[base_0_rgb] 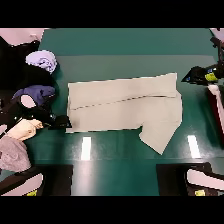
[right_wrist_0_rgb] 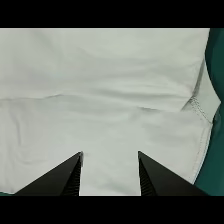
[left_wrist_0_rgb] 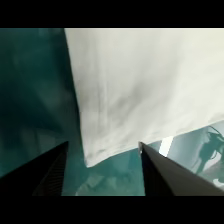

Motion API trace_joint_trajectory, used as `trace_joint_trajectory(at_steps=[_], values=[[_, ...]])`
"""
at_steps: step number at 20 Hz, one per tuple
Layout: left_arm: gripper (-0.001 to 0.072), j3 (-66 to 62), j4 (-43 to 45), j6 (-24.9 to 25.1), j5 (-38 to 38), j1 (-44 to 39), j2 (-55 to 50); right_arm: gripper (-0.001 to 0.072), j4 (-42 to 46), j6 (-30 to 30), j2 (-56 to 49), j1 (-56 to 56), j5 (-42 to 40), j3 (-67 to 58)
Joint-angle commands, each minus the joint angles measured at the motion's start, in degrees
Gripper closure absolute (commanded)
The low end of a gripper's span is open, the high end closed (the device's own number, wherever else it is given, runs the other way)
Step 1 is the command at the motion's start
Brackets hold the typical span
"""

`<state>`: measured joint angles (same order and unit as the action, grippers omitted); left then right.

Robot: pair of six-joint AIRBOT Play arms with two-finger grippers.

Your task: Fold the shirts.

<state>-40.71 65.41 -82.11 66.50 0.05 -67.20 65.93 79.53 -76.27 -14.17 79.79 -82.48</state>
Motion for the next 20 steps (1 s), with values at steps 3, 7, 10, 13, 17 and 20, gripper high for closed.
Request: trace_joint_trajectory(at_steps=[3, 7, 10, 13, 17, 20], values=[[0.0259, 2.7, -1.7, -0.5, -1.3, 0.0, 0.3, 0.0303, -0.4, -0.2, 0.4, 1.7, 0.4, 0.0], [0.0685, 2.3, -4.5, 1.2, -0.9, 0.0, 0.4, 0.0304, 0.2, -1.7, 0.4, 0.5, 5.5, 0.4], [0.0686, -1.2, -4.5, 2.8, 2.6, 0.0, 0.4, 0.0304, 0.2, -1.7, 3.6, -3.4, 6.6, 9.1], [0.0686, -5.0, -4.6, 3.7, 4.3, 0.0, 0.4, 0.0304, 0.2, -1.6, 8.9, -8.9, 6.0, 23.7], [0.0685, -6.3, -4.8, 3.7, 4.0, 0.0, 0.4, 0.0306, 0.1, -1.6, 15.4, -11.9, 3.8, 41.7], [0.0685, -6.3, -5.1, 4.5, 4.1, 0.0, 0.4, 0.0308, -0.5, -1.6, 18.7, -11.8, 0.7, 50.1]])
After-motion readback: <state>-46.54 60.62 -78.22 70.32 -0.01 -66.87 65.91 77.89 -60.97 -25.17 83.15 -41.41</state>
